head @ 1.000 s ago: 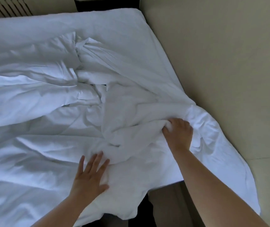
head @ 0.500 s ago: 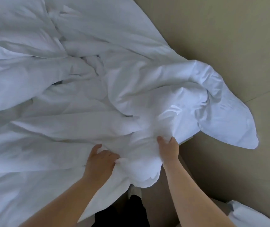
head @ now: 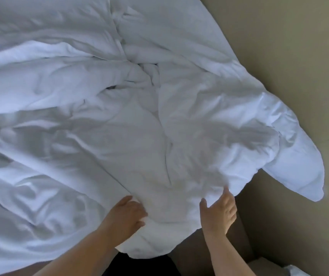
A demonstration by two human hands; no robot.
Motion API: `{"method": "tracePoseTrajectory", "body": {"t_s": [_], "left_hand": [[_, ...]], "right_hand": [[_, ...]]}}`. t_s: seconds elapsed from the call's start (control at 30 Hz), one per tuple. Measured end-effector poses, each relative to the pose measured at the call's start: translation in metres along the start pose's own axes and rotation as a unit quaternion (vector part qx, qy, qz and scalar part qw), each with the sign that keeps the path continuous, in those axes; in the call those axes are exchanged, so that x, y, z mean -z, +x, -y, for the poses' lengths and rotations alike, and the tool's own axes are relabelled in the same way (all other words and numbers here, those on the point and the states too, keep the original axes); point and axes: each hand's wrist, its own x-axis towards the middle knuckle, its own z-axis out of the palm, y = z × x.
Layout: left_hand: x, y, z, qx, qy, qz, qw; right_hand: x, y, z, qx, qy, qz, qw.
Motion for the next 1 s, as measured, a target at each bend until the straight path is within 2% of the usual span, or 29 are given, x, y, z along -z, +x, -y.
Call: {"method": "tracePoseTrajectory", "body": {"t_s": [0.07, 0.13, 0.2, 0.27, 0.33, 0.43, 0.47, 0.57, 0.63, 0.7, 0.77, 0.8, 0.83, 0.9, 1.0], "left_hand": [[0.006, -0.01, 0.008, 0.065, -0.009, -0.057, 0.996], [0.012, -0.03, 0.023, 0.154, -0.007, -0.107, 0.982], [0.017, -0.055, 0.038, 0.239, 0.009, -0.14, 0.961], [0.018, -0.083, 0.048, 0.291, 0.023, -0.15, 0.945], [0.014, -0.111, 0.059, 0.367, 0.026, -0.15, 0.918], [0.02, -0.168, 0.077, 0.491, -0.033, -0.136, 0.86], [0.017, -0.191, 0.086, 0.506, -0.023, -0.112, 0.855], [0.001, -0.261, 0.119, 0.468, 0.013, -0.041, 0.883], [-0.013, -0.302, 0.147, 0.45, -0.012, -0.026, 0.893], [-0.017, -0.338, 0.178, 0.421, -0.015, -0.044, 0.906], [-0.018, -0.375, 0.217, 0.427, 0.001, -0.059, 0.902], [-0.019, -0.394, 0.236, 0.439, 0.016, -0.057, 0.897], [-0.02, -0.411, 0.252, 0.447, 0.025, -0.058, 0.892], [-0.013, -0.437, 0.281, 0.446, 0.072, -0.089, 0.888], [-0.004, -0.45, 0.309, 0.401, 0.055, -0.099, 0.909]], "right_hand": [[0.003, 0.005, 0.024, 0.124, 0.003, -0.012, 0.992], [-0.007, 0.002, 0.048, 0.249, -0.018, 0.017, 0.968], [-0.025, -0.01, 0.068, 0.361, -0.067, 0.019, 0.93], [-0.044, -0.032, 0.086, 0.457, -0.094, 0.046, 0.883], [-0.062, -0.062, 0.103, 0.517, -0.128, 0.083, 0.843], [-0.094, -0.11, 0.124, 0.591, -0.204, 0.169, 0.762], [-0.11, -0.126, 0.132, 0.606, -0.234, 0.169, 0.741], [-0.15, -0.18, 0.165, 0.624, -0.326, 0.198, 0.682], [-0.183, -0.208, 0.19, 0.6, -0.366, 0.184, 0.688], [-0.215, -0.231, 0.205, 0.556, -0.351, 0.135, 0.741], [-0.246, -0.237, 0.199, 0.496, -0.338, 0.134, 0.789], [-0.256, -0.24, 0.199, 0.493, -0.33, 0.107, 0.798], [-0.255, -0.247, 0.205, 0.487, -0.335, 0.118, 0.798], [-0.244, -0.265, 0.225, 0.423, -0.341, 0.141, 0.828], [-0.233, -0.278, 0.236, 0.41, -0.262, 0.117, 0.866]]}}
